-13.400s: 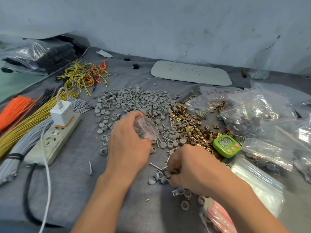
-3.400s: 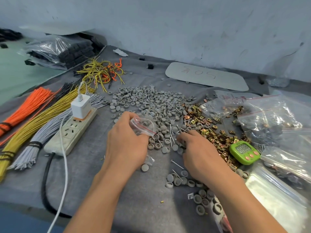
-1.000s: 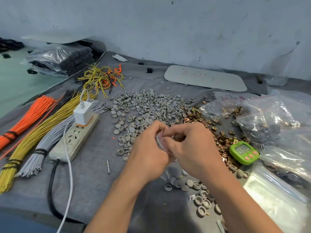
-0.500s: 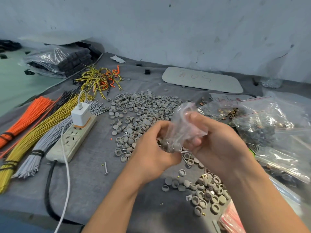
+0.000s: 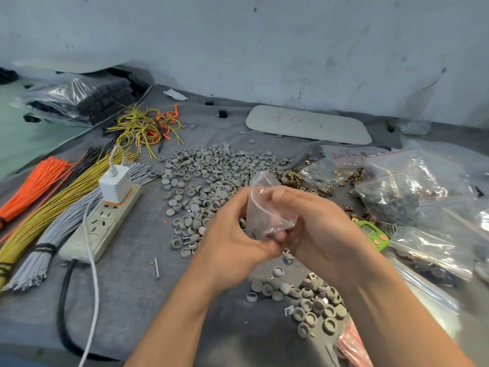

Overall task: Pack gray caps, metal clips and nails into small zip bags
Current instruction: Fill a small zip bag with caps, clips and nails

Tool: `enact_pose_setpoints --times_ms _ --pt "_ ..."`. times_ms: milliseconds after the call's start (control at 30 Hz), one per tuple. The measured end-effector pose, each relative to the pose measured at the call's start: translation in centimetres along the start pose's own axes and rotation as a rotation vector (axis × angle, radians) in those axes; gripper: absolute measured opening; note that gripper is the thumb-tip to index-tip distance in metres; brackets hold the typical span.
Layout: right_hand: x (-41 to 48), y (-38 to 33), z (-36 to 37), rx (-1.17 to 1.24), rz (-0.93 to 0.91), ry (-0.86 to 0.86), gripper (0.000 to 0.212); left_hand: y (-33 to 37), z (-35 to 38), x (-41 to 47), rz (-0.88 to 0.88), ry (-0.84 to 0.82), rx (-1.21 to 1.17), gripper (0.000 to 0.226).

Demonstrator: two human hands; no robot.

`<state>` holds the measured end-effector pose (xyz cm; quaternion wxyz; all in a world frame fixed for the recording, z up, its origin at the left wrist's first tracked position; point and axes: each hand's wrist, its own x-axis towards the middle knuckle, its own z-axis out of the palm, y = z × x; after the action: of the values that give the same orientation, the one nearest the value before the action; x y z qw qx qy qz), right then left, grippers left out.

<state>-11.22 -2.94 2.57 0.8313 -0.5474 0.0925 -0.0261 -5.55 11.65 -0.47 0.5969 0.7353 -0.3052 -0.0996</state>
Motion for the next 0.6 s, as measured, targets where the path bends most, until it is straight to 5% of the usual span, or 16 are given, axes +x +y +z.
enact_pose_setpoints --times_ms 167,300,433,533,600 --pt "0.3 -0.8 -2.2 -0.103 -0.042 0.380 0.019 -0.6 -0.2 0.2 -0.080 0.241 -0.034 0.039" --pt "0.1 -1.3 -5.6 -0.853 -0.101 0.617 0.012 -1.2 -1.4 0.6 -0.091 0.391 0.092 0.042" --pt "0.1 -0.1 -6.5 -1.457 0.058 0.502 0.029 -1.4 -1.2 0.2 -0.096 0.342 0.278 0.052" --pt "0.4 0.8 -6.4 -1.562 0.138 0.421 0.045 -1.2 -0.6 0.0 -0.089 0.226 0.398 0.073" --pt "0.4 0.8 -6.5 -1.565 0.121 0.393 0.034 -0.9 -0.2 0.0 -0.096 0.185 0.432 0.082"
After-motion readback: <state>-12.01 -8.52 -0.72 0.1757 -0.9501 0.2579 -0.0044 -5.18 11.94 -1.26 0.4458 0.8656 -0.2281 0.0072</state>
